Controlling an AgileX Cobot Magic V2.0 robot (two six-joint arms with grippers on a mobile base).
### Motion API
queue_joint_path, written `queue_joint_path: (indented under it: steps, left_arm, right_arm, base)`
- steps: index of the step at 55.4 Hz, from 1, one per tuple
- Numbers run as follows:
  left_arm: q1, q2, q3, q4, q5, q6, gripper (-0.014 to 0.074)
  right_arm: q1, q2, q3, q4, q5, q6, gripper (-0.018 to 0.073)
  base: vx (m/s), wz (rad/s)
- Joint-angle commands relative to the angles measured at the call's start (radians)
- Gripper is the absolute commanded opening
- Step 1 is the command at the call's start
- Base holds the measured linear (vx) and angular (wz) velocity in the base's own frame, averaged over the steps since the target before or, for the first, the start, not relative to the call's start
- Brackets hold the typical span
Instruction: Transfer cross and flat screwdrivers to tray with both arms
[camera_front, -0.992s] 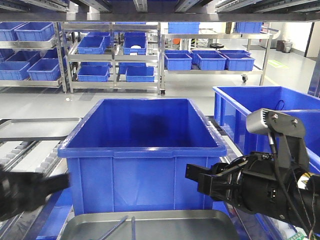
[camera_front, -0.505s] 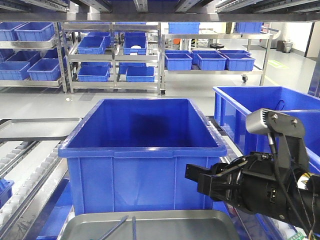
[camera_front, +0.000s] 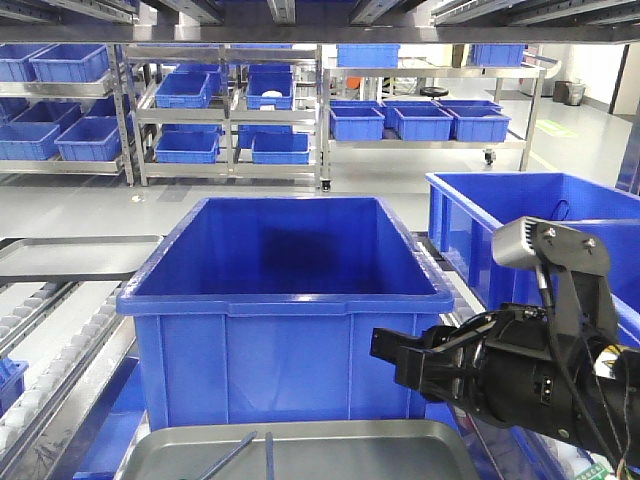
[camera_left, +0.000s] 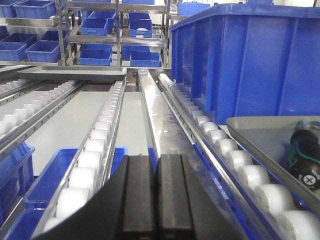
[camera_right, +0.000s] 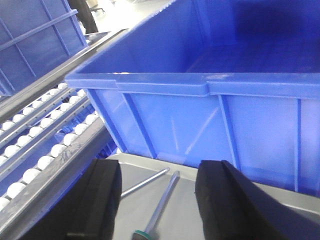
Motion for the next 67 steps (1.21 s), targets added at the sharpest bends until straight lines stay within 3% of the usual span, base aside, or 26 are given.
queue_joint_path:
  steps: [1,39,48,56,67]
  left_arm:
    - [0.000,-0.001,-0.025,0.000,-0.077,-0.006,-0.0007]
    - [0.000,-0.001,-0.024,0.000,-0.077,-0.006,-0.0006]
    - [0.000,-0.001,-0.024,0.000,-0.077,-0.006,-0.0006]
    - [0.000,-0.001,-0.024,0.000,-0.077,-0.006,-0.0006]
    - [0.000,-0.001,-0.024,0.000,-0.077,-0.006,-0.0006]
  right_arm:
    - [0.001,-0.022,-0.032,0.008,-0.059,-0.009,0.0428]
    - [-0.007,-0.030,-0.031,-0.003,-0.018,-0.024,0.0402]
    - [-0.027,-0.150,0.050,-0.050,-0.024,-0.020,0.0306]
    - [-0.081,-0.335,0.237,-0.065,-0.085,-0.020,0.0181]
    - [-0.192,-0.585,0.494,-0.205,-0.155,-0.010,0.0017]
  base:
    - [0.00,0.00]
    - [0.00,0.00]
    - [0.00,0.00]
    - [0.00,0.00]
    - [0.00,0.00]
